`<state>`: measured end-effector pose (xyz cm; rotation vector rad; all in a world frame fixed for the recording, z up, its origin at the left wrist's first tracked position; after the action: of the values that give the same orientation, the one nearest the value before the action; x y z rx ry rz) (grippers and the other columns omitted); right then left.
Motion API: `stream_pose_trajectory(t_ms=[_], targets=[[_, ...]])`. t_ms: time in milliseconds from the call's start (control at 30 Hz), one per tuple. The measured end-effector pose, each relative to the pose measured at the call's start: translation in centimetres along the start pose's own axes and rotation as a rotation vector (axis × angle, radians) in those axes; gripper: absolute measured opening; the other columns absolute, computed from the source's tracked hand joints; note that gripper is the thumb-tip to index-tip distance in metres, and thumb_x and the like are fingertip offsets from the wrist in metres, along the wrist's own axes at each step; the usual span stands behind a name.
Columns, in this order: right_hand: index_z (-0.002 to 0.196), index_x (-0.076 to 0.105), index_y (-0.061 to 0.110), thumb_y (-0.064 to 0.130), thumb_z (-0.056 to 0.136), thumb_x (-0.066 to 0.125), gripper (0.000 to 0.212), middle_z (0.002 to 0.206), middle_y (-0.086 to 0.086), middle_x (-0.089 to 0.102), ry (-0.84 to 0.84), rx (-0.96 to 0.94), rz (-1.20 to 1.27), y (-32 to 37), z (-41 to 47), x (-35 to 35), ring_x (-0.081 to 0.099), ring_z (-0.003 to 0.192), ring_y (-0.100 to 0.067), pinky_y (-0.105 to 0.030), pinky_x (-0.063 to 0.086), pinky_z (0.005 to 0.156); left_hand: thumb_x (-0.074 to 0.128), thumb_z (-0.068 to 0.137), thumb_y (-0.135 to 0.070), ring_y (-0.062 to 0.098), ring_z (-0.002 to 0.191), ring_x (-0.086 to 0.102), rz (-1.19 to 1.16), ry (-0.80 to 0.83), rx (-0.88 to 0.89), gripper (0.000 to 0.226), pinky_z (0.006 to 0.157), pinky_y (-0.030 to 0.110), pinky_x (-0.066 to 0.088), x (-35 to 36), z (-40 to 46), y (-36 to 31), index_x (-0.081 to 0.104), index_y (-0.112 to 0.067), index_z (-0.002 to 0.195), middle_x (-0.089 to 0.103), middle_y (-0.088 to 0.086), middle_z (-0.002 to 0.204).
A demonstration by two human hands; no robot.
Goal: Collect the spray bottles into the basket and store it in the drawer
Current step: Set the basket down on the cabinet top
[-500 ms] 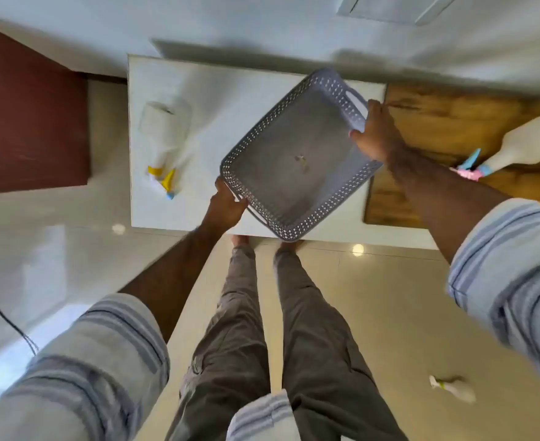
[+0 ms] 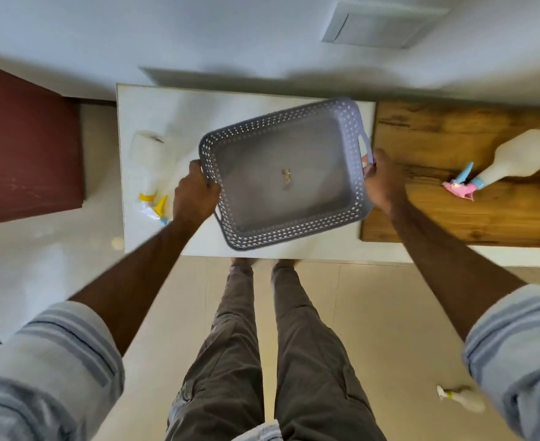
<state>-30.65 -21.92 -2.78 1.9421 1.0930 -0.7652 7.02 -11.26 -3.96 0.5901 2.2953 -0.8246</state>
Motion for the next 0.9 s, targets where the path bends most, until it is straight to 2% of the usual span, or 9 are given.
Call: stream_pose_trajectory(t_ms=[100,233,333,467,533,667,733,800,900], targets=[[0.118,0.059,0.002,0.006,0.099,0.042,0.025,0.115,-0.022,0.067,-0.011,0.083,0.086,-2.2,-2.5,1.9,0.063,0.103,-0.038,-0.030,0.037,0.073,0.051,0.094,-0.024,0.047,0.107,0.062,0.033,0.055,0.050,0.039,0.090,0.048,0.050,-0.7,2.3,-1.1,0.049,-0.013,0.131,0.069,0.024,0.115],[0.123,0.055,0.000,0.001,0.100,0.041,0.027,0.118,-0.022,0.066,0.006,0.126,0.153,-3.5,-3.8,4.1,0.064,0.106,-0.039,-0.038,0.049,0.081,0.052,0.092,-0.022,0.044,0.108,0.062,0.027,0.168,0.043,0.040,0.088,0.045,0.051,0.6,3.1,-1.1,0.047,-0.011,0.131,0.066,0.024,0.121],[0.123,0.054,0.001,0.000,0.099,0.042,0.027,0.118,-0.020,0.067,0.004,0.135,0.167,-4.0,-3.6,4.7,0.064,0.104,-0.037,-0.032,0.044,0.074,0.052,0.090,-0.016,0.045,0.111,0.062,0.017,0.192,0.033,0.044,0.092,0.050,0.054,1.6,2.9,-0.5,0.044,-0.009,0.133,0.065,0.023,0.124],[0.127,0.052,0.004,0.003,0.101,0.043,0.027,0.119,-0.019,0.067,0.020,0.138,0.178,-4.0,-3.1,4.8,0.066,0.104,-0.036,-0.032,0.045,0.075,0.053,0.085,-0.031,0.043,0.122,0.057,-0.015,0.198,0.036,0.063,0.100,0.049,0.048,2.0,2.5,-0.5,0.037,-0.010,0.142,0.061,0.020,0.135],[0.130,0.050,0.005,0.008,0.102,0.046,0.029,0.121,-0.019,0.066,0.053,0.153,0.189,-4.0,-3.4,4.6,0.066,0.104,-0.036,-0.032,0.046,0.074,0.054,0.085,-0.030,0.043,0.132,0.049,0.022,0.156,0.067,0.070,0.106,0.052,0.043,2.1,2.1,-1.1,0.030,-0.010,0.148,0.051,0.020,0.146],[0.130,0.051,0.010,0.014,0.098,0.051,0.032,0.122,-0.015,0.066,0.057,0.106,0.124,-3.8,-4.8,1.5,0.065,0.106,-0.033,-0.034,0.048,0.081,0.058,0.085,-0.017,0.042,0.153,0.014,0.357,0.018,0.241,0.082,0.119,0.062,0.021,2.2,-0.3,-5.1,0.018,-0.007,0.156,0.014,0.021,0.166],[0.128,0.053,0.014,0.014,0.096,0.051,0.033,0.124,-0.011,0.065,0.023,0.078,0.075,-4.7,-5.5,-1.7,0.062,0.111,-0.031,-0.035,0.046,0.086,0.059,0.084,-0.017,0.042,0.152,0.018,0.388,0.040,0.405,0.075,0.119,0.060,0.021,3.2,-1.9,-9.0,0.030,-0.008,0.152,0.019,0.022,0.164],[0.126,0.056,0.016,0.014,0.094,0.052,0.032,0.125,-0.008,0.065,-0.008,0.048,0.041,-6.1,-5.6,-4.8,0.060,0.115,-0.028,-0.035,0.046,0.089,0.060,0.088,-0.015,0.042,0.146,0.031,0.366,0.142,0.566,0.059,0.116,0.059,0.031,5.4,-3.3,-13.1,0.043,-0.010,0.144,0.030,0.022,0.158],[0.120,0.058,0.011,0.012,0.094,0.056,0.027,0.122,-0.011,0.064,-0.082,-0.058,-0.068,-9.4,-4.3,-9.7,0.058,0.115,-0.029,-0.040,0.047,0.093,0.058,0.092,-0.011,0.036,0.139,0.042,0.349,0.301,0.742,0.048,0.113,0.051,0.038,9.9,-5.7,-19.2,0.051,-0.012,0.139,0.042,0.016,0.151]])
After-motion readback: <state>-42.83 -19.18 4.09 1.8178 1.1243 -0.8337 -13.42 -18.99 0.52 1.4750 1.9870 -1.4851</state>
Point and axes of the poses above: each hand's wrist, its own z-axis towards the middle knuckle, its own x-axis out of the palm, y = z × x, the point moved 7 cm from there along z, towards the middle knuckle
